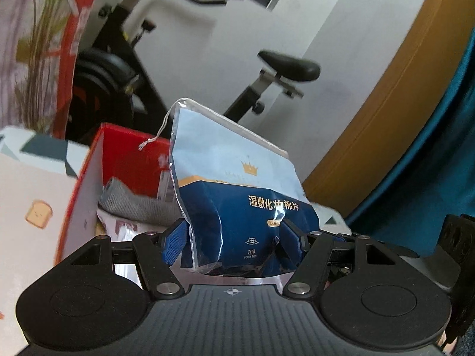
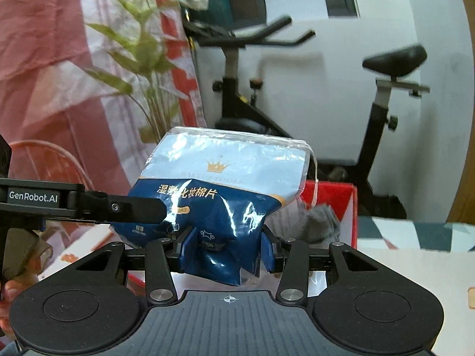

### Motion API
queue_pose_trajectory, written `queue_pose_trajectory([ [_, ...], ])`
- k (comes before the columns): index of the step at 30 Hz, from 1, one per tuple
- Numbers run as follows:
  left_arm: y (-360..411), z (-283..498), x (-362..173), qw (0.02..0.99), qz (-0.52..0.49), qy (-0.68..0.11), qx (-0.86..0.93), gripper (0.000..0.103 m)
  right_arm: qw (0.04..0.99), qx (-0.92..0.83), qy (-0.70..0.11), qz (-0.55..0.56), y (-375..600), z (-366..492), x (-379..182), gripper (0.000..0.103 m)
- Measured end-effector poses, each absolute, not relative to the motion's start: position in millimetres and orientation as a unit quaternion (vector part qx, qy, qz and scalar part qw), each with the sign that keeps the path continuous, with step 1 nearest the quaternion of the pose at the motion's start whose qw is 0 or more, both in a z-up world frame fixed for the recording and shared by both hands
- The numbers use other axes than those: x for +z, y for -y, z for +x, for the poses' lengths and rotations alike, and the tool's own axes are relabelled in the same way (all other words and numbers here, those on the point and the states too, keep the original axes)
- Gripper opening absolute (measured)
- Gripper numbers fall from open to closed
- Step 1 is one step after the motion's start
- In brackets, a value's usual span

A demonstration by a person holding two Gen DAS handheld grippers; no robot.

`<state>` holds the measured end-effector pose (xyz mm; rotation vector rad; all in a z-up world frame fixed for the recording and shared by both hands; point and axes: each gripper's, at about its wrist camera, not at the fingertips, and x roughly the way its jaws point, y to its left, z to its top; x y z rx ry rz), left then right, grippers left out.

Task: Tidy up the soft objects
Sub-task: 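Lift the wipes bag into the red box and open both tools, then move both tools down to the black eye mask in front of the box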

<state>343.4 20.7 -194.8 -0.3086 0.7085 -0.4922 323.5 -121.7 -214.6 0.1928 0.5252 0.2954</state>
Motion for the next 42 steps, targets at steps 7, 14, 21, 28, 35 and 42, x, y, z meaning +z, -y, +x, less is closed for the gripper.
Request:
queue_pose_trajectory([
  [7,-13,364,-220,0.882,-0.139,-0.387,-0.233,0.064,0.928,0.132,-0.325,0.128,133,346,-249,0.041],
  [14,-12,364,-227,0.881,-0.117,-0.401,-0.223,0.063,0.923,0.118,-0.347,0.117,138,347,-258,0.042],
  [21,-16,356,-226,0.888,-0.098,-0.395,-0.215,0.063,0.928,0.108,-0.339,0.113,142,335,-251,0.042],
  [28,-16,323,-199,0.920,-0.031,-0.334,-0.202,0.066,0.937,0.100,-0.316,0.107,144,313,-237,0.043],
  [35,-23,278,-180,0.948,0.018,-0.269,-0.171,0.084,0.950,0.097,-0.286,0.076,136,277,-222,0.070],
  [42,-29,242,-181,0.957,0.031,-0.238,-0.161,0.103,0.961,0.085,-0.256,0.056,124,238,-224,0.098],
])
